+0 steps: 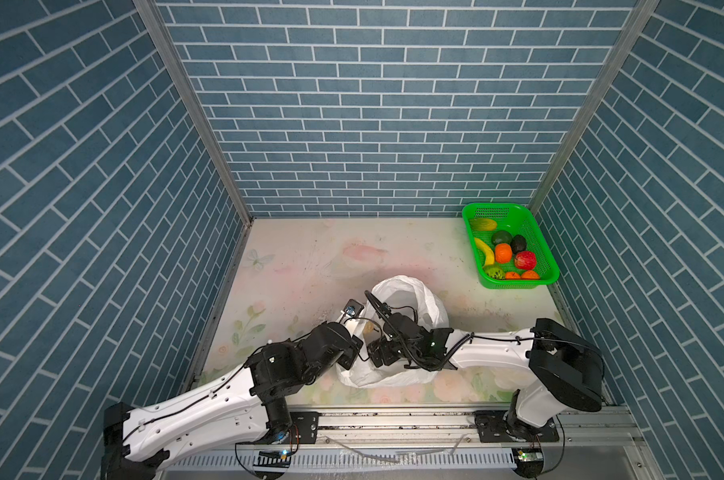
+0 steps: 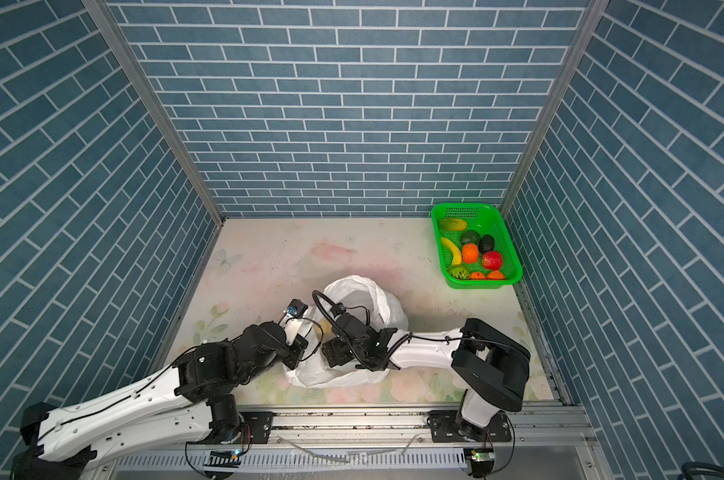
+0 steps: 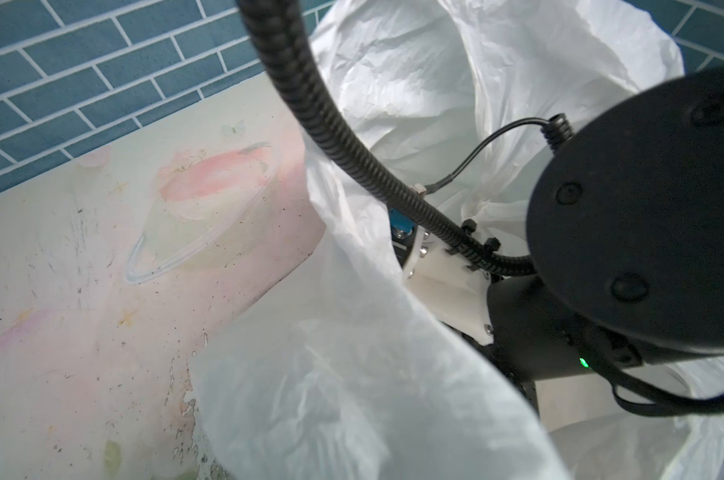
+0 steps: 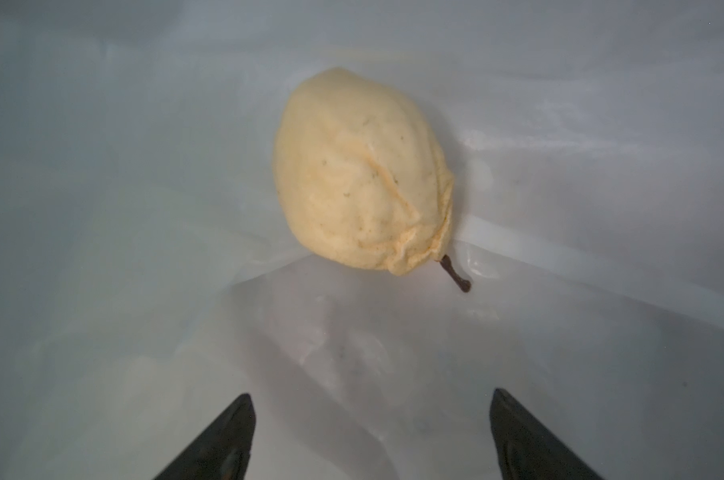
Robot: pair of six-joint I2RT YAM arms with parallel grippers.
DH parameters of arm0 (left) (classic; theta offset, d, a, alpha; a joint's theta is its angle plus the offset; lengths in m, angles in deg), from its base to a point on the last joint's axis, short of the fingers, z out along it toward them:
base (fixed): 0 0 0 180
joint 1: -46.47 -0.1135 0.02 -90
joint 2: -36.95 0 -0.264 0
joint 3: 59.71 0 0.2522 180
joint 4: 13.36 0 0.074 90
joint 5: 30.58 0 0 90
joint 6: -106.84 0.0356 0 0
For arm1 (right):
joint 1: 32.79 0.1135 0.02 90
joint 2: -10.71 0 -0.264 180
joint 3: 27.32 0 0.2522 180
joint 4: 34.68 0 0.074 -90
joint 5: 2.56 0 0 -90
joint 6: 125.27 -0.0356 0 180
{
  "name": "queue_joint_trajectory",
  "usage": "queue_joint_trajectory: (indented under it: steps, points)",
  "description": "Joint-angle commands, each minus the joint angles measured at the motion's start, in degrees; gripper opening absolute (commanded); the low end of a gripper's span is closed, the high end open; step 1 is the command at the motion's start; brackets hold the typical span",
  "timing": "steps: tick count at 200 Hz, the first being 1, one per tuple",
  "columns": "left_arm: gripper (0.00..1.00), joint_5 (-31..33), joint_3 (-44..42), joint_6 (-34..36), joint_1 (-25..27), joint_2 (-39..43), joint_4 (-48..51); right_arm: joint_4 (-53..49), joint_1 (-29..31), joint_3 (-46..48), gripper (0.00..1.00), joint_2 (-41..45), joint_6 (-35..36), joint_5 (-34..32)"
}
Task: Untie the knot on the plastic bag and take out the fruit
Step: 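Reach deeper into the bag and close the right gripper on the pear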
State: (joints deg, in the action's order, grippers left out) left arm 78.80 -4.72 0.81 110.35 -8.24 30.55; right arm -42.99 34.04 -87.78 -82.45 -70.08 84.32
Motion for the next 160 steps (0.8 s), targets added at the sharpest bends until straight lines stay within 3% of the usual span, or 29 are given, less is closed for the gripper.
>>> queue_joint_trajectory:
  steps: [1,104,160]
  points:
    - [0.0,-1.92,0.91,0.59,0.06,0.12,2.37,4.83,-0.1,-4.49,0.91,-1.84,-3.14,-2.22]
    - [0.0,-5.24,-2.82,0.33,0.09,2.84,4.73,4.48,-3.49,-11.79,0.97,-13.38,-10.85,-7.8]
    - [0.0,-10.6,-1.92,2.71,0.14,1.8,3.78,-0.39,-5.89,-1.6,0.97,-5.03,-14.46,-18.27]
